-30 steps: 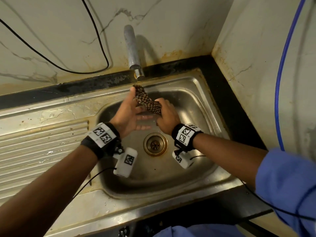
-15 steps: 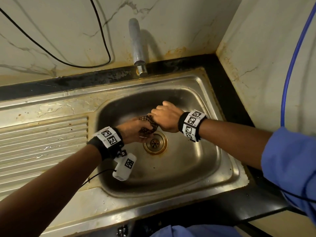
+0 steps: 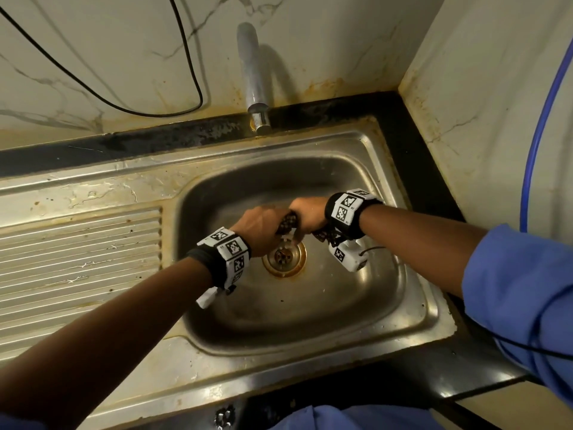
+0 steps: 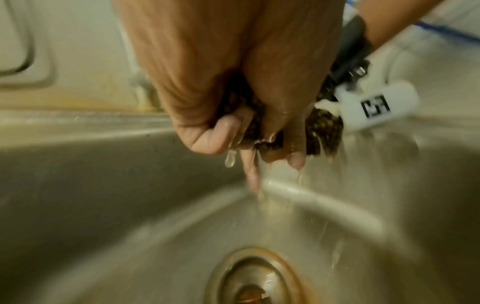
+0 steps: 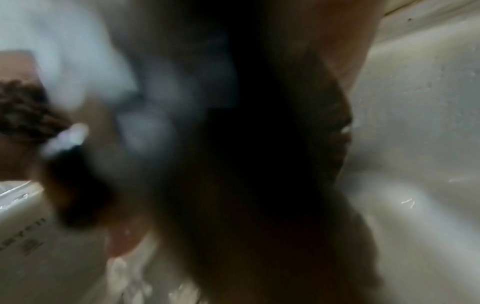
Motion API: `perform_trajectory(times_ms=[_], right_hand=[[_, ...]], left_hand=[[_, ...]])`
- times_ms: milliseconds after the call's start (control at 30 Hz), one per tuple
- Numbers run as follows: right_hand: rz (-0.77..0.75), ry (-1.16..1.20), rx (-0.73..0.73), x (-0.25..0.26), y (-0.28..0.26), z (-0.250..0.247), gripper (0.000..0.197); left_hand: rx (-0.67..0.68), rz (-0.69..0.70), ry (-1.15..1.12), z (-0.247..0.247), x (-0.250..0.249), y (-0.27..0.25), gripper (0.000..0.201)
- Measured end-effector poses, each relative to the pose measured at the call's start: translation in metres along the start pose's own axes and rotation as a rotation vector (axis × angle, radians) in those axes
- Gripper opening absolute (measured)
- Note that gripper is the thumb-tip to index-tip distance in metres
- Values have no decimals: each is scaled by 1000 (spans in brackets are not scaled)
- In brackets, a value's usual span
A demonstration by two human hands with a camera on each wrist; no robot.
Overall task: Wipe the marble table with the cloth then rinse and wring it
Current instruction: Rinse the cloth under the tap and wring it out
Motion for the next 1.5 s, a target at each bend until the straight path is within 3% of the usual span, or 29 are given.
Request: perform_trajectory(times_ms=[67, 133, 167, 233, 367, 467, 600, 733, 800, 867, 1000, 1067, 1200, 1267, 1400, 1500], right_hand=[[-34, 169, -34, -4, -5, -5, 36], [-99, 257, -125, -11, -9, -6, 76], [-125, 251, -190, -15, -10, -5, 95], [-167, 250, -363, -24, -14, 1, 110], [-232, 414, -662, -29, -27, 20, 109], [-217, 433, -789, -24, -25, 40, 114], [-241, 467, -1042, -10, -11, 52, 103], [-321, 517, -1179, 5, -6, 36, 59], [-320, 415, -1157, 9, -7, 27, 45], [-278, 258, -1070, 8, -7, 18, 36], [-19, -251, -706, 2, -10, 9, 17], [31, -306, -542, 1, -8, 12, 17], [155, -121, -59, 3, -2, 11, 10], [212, -63, 61, 3, -2, 6, 12], [199, -100, 64, 1, -1, -2, 14], [126, -188, -86, 0, 2, -4, 14]], left_hand=[[-41, -69, -123, -1, 1, -2, 24], [-103, -146, -240, -2, 3, -5, 22], [-128, -199, -293, -3, 6, -6, 20], [-166, -326, -412, -5, 12, -6, 14], [-181, -560, -1052, -8, 14, -5, 11], [-99, -589, -1351, -16, 9, -5, 10], [100, -566, -1567, -27, 2, -3, 5], [220, -523, -1553, -35, 12, -2, 8], [267, -507, -1500, -36, 18, -5, 8], [228, -441, -1339, -38, 18, -6, 8], [10, -172, -229, -36, 17, -2, 14], [11, -46, 39, -29, 15, -3, 18], [6, 160, 175, -13, 13, -8, 34], [-14, 223, 194, -11, 13, -8, 38], [-57, 244, 269, -10, 11, -8, 34], [-14, 92, 175, -6, 13, -9, 37]])
Point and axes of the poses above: each hand's wrist, its own y-axis towards the middle knuckle, its own z-axis out of the palm, x = y × z, the point moved 1 cm from there along y, towards the middle knuckle
